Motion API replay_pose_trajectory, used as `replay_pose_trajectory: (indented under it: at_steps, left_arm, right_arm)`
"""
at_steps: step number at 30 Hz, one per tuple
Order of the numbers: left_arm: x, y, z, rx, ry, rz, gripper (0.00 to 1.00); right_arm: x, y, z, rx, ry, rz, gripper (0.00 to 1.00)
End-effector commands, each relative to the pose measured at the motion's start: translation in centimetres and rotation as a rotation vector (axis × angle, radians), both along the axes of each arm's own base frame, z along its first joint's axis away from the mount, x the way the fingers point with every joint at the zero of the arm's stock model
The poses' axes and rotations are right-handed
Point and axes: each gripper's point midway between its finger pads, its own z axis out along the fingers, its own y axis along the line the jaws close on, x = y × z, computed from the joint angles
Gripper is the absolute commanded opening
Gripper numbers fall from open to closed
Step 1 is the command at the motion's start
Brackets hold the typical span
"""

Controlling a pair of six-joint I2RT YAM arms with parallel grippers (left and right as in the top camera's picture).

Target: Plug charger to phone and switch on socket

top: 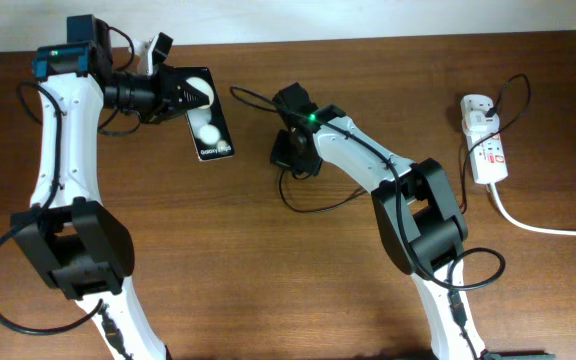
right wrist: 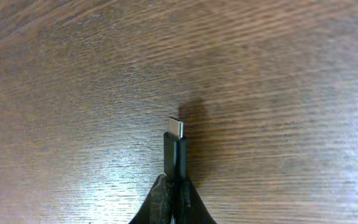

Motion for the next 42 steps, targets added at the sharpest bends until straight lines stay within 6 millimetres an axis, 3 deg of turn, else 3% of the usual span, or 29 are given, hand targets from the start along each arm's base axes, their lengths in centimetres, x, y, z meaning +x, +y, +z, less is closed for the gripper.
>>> replay_pose_trajectory:
  at_steps: [1,3,4,8,11,15,17,25,30,34,37,42]
  left_arm:
    - [0.2,-0.1,0.7,-0.019,-0.027,-0.009,0.00]
    - [0.2,0.0,0.6,-0.012,-0.027,-0.007,0.00]
    - [0.2,0.0,0.6,-0.012,-0.027,-0.007,0.00]
    - [0.2,0.0,0.6,-0.012,-0.026,-0.008,0.00]
    - [0.2,0.0,0.6,-0.012,-0.026,-0.008,0.00]
    - [0.2,0.0,0.6,-0.013,-0.024,-0.008,0.00]
    - [0.0,-0.3,0.5,-0.014,-0.015,-0.013,0.00]
    - [-0.8,-2.6,0.5,-0.016,0.000,-0.065,0.00]
    - [-1.2,-4.1,0.5,-0.016,0.003,-0.098,0.00]
    - [-1.6,-5.3,0.5,-0.015,0.000,-0.127,0.00]
    - [-1.9,-6.1,0.5,-0.016,0.001,-0.144,0.00]
    - [-2.5,-7.8,0.5,-0.015,-0.001,-0.183,0.00]
  right_arm:
    - [-0.9,-0.1,-1.7,-0.024,0.002,0.204,0.04]
    - [-1.7,1.1,-1.0,0.084,-0.012,0.394,0.04]
    - [-2.3,2.2,0.5,0.211,-0.041,0.540,0.04]
    - [-2.1,1.4,6.1,0.384,-0.135,0.647,0.04]
    - [-2.1,-0.5,11.7,0.500,-0.219,0.678,0.04]
    - [-3.1,-2.9,16.1,0.551,-0.266,0.692,0.04]
    - [-3.6,-4.8,19.6,0.552,-0.320,0.677,0.04]
    - [-7.2,-9.4,28.3,0.522,-0.468,0.648,0.04]
    - [-10.3,-12.5,30.9,0.553,-0.540,0.611,0.04]
    - [-12.6,-15.3,30.3,0.612,-0.580,0.530,0.04]
    - [-13.6,-16.6,28.1,0.680,-0.575,0.454,0.04]
    - [-15.2,-17.0,23.6,0.761,-0.457,0.361,0.04]
